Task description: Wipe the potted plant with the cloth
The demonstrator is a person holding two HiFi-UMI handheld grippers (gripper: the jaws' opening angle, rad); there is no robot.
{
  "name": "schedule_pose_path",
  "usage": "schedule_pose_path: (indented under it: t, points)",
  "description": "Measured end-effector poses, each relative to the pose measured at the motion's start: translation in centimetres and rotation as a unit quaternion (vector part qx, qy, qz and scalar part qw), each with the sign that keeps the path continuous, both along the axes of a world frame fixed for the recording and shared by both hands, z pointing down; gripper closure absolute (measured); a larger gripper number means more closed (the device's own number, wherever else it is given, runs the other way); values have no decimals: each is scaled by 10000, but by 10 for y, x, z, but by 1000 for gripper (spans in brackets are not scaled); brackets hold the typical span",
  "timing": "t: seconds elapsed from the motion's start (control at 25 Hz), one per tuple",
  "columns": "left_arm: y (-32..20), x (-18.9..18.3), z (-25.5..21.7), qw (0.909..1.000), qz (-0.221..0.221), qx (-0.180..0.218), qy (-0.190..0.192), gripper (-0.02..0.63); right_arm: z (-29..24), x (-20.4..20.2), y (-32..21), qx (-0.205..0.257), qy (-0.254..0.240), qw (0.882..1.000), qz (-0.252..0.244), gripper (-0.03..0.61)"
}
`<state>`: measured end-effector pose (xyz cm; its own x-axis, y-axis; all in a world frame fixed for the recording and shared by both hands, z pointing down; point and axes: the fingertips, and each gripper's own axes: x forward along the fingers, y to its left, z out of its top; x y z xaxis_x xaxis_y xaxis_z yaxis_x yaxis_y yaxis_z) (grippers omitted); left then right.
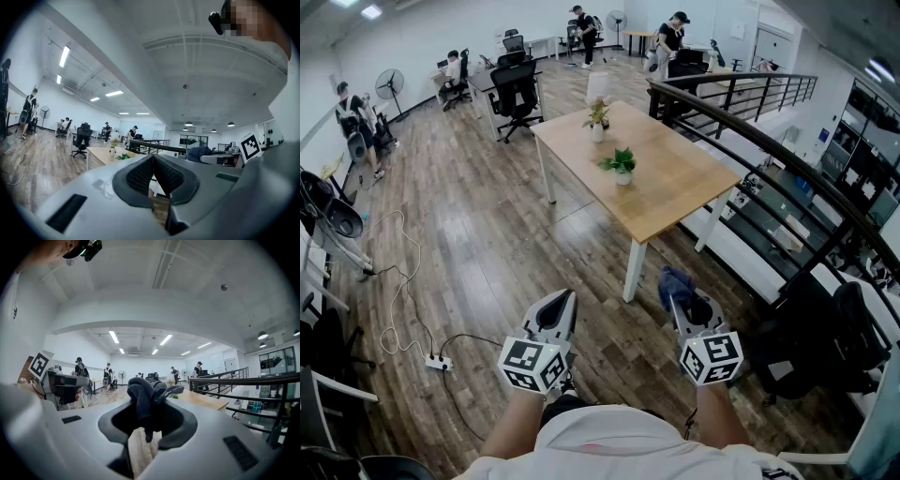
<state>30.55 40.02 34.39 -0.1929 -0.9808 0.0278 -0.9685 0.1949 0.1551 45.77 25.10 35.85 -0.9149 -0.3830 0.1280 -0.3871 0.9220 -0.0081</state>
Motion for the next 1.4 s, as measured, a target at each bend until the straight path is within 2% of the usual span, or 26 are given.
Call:
schedule_pose_path:
  t: [0.16,0.68,0.8,0.92,1.12,1.4]
  points:
    - [-4,8,0,9999,55,-56,-78,598,3,7,-2,-17,31,10000,53,428]
    - [-3,14,20,9995,199,-235,78,598,27,11,1,-225,207,9994,128,428]
    - [1,9,27,9992,163,-327,131,598,32,6,2,-362,82,9992,148,428]
    - [4,-2,34,9989,136,-395,193,598,31,-4,5,-372,-110,9992,81,426]
    - [3,-29,50,9982,135,-485,332,598,43,-36,3,-429,0,9991,32,425]
    - [-8,-98,61,9973,243,-463,516,598,53,-105,-5,-472,226,9986,71,423]
